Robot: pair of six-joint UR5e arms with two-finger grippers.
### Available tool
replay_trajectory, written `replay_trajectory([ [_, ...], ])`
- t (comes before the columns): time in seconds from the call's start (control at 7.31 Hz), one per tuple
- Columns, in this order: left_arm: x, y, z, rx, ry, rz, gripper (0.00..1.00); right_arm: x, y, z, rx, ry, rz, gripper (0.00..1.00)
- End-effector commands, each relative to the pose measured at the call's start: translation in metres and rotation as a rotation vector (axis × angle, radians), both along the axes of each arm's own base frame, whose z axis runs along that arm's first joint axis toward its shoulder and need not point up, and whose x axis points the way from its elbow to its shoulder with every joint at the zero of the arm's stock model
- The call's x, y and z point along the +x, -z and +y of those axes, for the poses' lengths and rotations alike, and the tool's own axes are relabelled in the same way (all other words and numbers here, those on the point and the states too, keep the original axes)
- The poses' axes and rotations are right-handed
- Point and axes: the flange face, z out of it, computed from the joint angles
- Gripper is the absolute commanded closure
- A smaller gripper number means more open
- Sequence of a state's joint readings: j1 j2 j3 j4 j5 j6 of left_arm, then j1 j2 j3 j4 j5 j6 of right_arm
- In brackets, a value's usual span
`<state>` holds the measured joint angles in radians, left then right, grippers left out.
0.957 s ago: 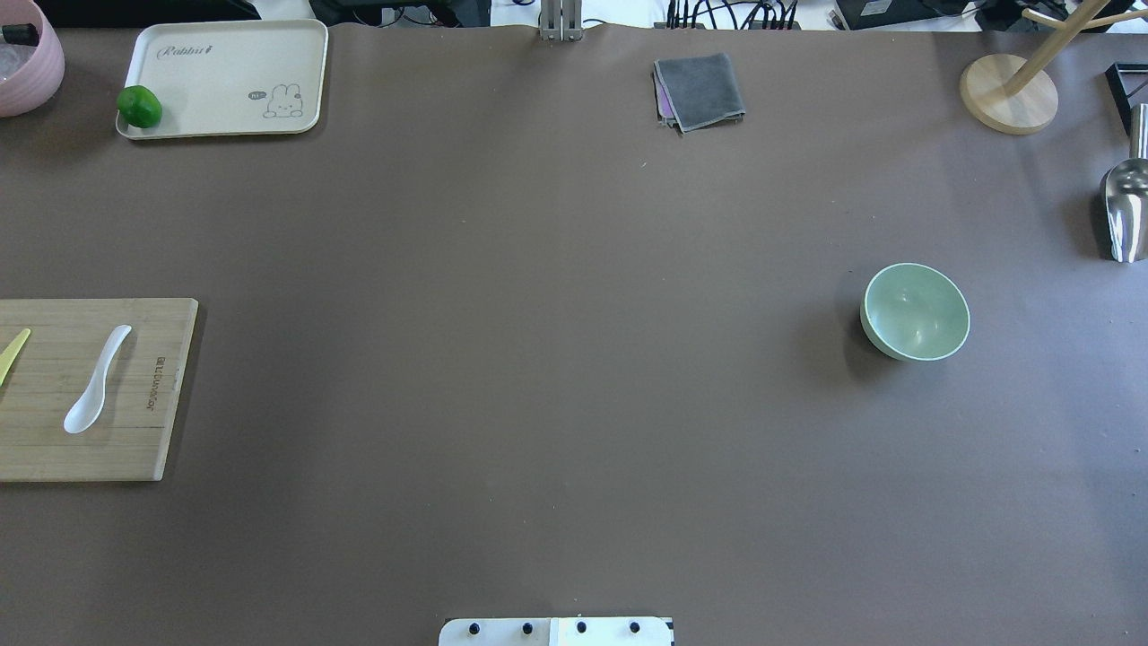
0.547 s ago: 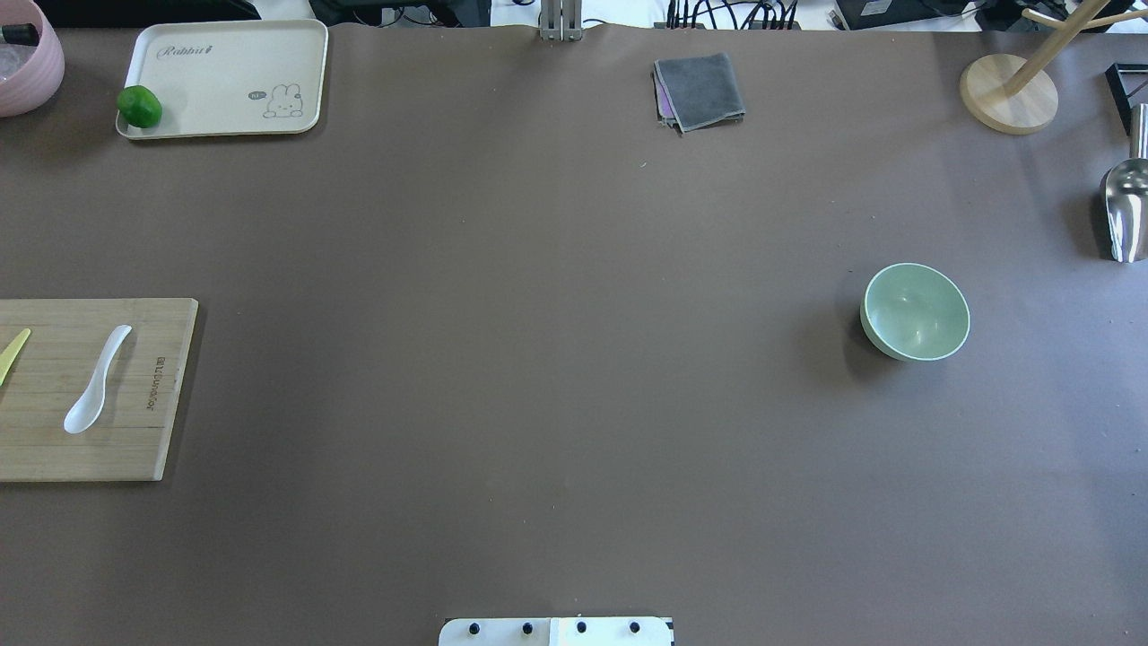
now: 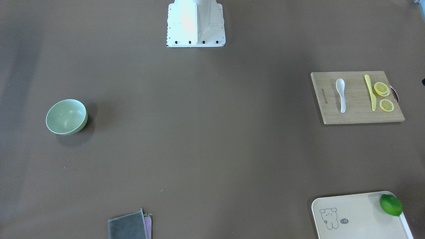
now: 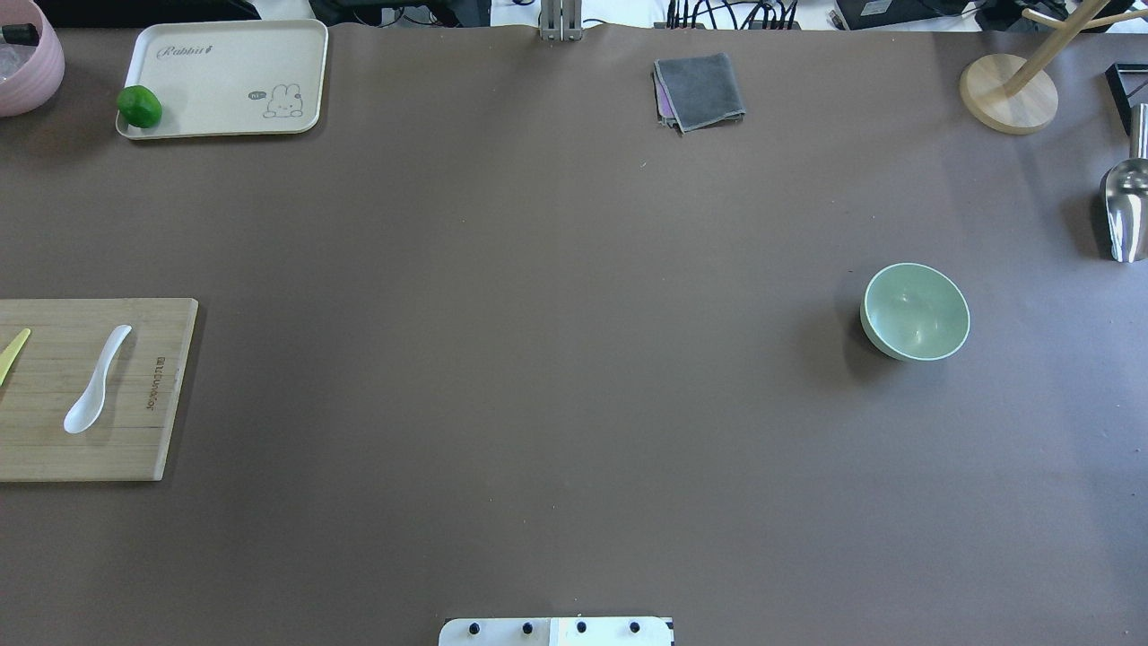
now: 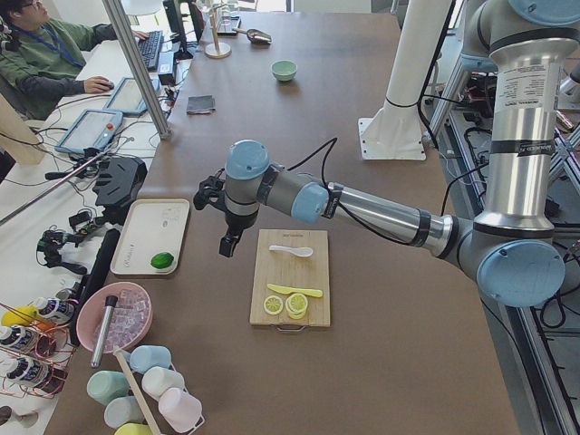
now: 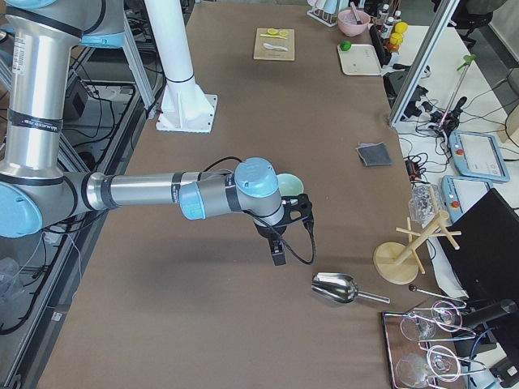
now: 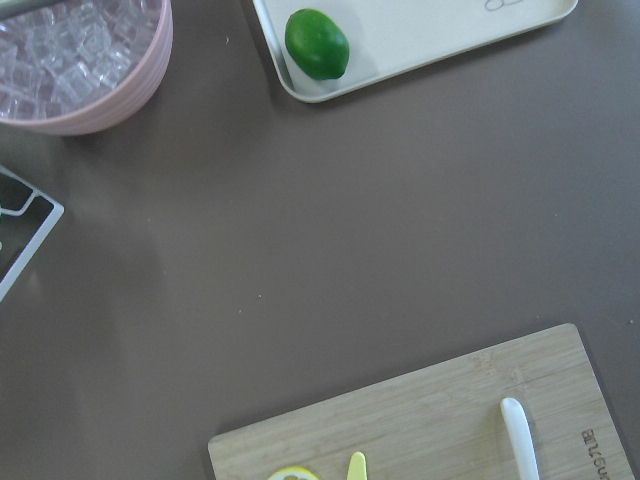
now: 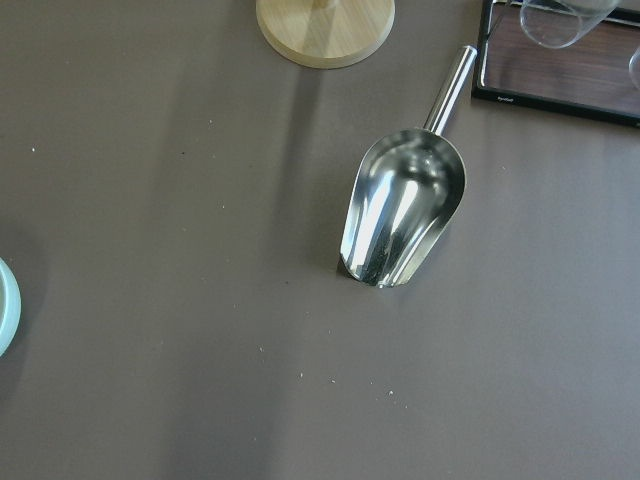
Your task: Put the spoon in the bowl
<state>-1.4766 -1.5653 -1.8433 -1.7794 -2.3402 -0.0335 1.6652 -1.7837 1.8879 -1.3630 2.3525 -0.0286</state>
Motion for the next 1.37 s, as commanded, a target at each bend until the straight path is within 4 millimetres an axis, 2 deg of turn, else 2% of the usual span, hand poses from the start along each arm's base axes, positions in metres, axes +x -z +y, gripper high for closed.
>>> replay_trajectory([
  [0.0,0.001,-0.001,-0.019,0.134,0.007,0.01,0.02,0.012,-0.009,0.003,0.058,-0.029,-0.001,0.0],
  [0.14,0.002,0.006,-0.028,0.16,0.017,0.021,0.02,0.013,0.004,-0.002,0.103,-0.049,0.0,0.0],
  [0.27,0.002,0.012,-0.029,0.161,0.056,0.049,0.02,0.009,0.017,-0.012,0.07,-0.12,-0.044,0.0],
  [0.41,0.008,0.041,-0.045,0.163,0.094,0.083,0.02,-0.014,0.026,-0.025,0.02,-0.14,-0.084,0.0],
  [0.82,0.016,0.028,-0.049,0.126,0.089,0.089,0.02,-0.111,0.04,-0.045,-0.096,-0.137,-0.134,0.0],
  [1.09,0.017,0.029,-0.049,0.128,0.088,0.09,0.02,-0.196,0.041,-0.043,-0.166,-0.179,-0.12,0.0],
  [1.23,0.017,0.03,-0.048,0.13,0.087,0.091,0.02,-0.25,0.041,-0.035,-0.161,-0.213,-0.105,0.0],
])
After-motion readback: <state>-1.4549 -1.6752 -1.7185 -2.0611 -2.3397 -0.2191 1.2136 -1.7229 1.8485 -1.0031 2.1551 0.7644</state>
